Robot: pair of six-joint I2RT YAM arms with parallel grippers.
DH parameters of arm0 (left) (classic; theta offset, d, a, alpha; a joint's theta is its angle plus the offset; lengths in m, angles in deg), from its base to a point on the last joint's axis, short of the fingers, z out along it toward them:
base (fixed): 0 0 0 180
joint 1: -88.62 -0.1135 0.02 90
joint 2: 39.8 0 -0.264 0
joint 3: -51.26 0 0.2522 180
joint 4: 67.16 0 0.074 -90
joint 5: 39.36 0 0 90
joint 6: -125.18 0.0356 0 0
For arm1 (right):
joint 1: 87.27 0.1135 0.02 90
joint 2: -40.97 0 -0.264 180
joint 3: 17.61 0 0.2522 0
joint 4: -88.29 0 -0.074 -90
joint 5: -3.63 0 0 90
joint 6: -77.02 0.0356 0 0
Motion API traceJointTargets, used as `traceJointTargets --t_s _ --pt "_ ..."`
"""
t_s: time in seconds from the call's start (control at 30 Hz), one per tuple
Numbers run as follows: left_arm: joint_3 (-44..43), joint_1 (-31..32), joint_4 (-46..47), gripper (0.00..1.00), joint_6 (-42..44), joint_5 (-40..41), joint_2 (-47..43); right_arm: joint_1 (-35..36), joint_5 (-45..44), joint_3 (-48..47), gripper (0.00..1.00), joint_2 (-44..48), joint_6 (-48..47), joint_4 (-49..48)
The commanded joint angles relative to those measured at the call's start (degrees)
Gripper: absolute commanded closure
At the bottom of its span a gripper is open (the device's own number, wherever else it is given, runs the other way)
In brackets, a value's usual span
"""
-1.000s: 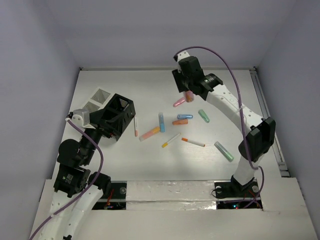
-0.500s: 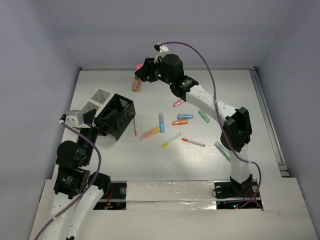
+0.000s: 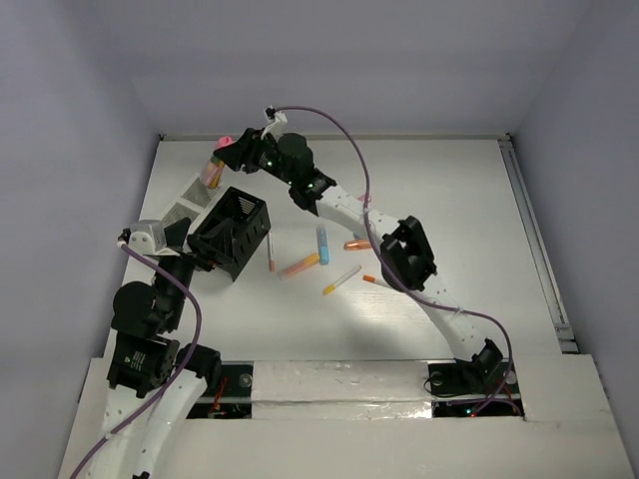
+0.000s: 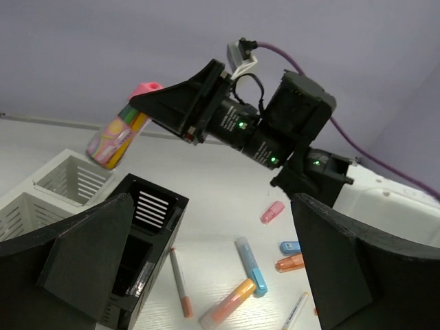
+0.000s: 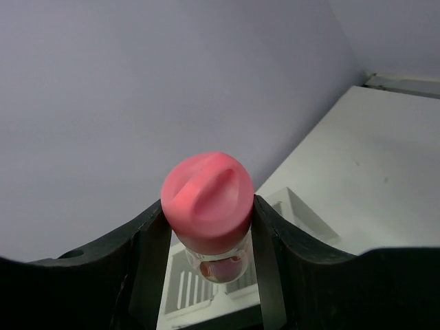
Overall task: Sort the stationery into containers
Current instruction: Place the stationery in the storage box.
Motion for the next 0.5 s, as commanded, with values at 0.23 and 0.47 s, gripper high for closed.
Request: traceJointTargets --t_s 0.23,0.47 --pt "-0.55 0.17 2.51 0.01 -0.22 -0.36 -0.53 2.69 -6.14 -8.12 0.86 -4.93 -2.60 -7.87" --pt "-0.46 0.17 2.43 0.01 -0.13 -0.54 -0.44 3.31 -8.08 -11.18 0.84 -9.93 -4.99 -6.81"
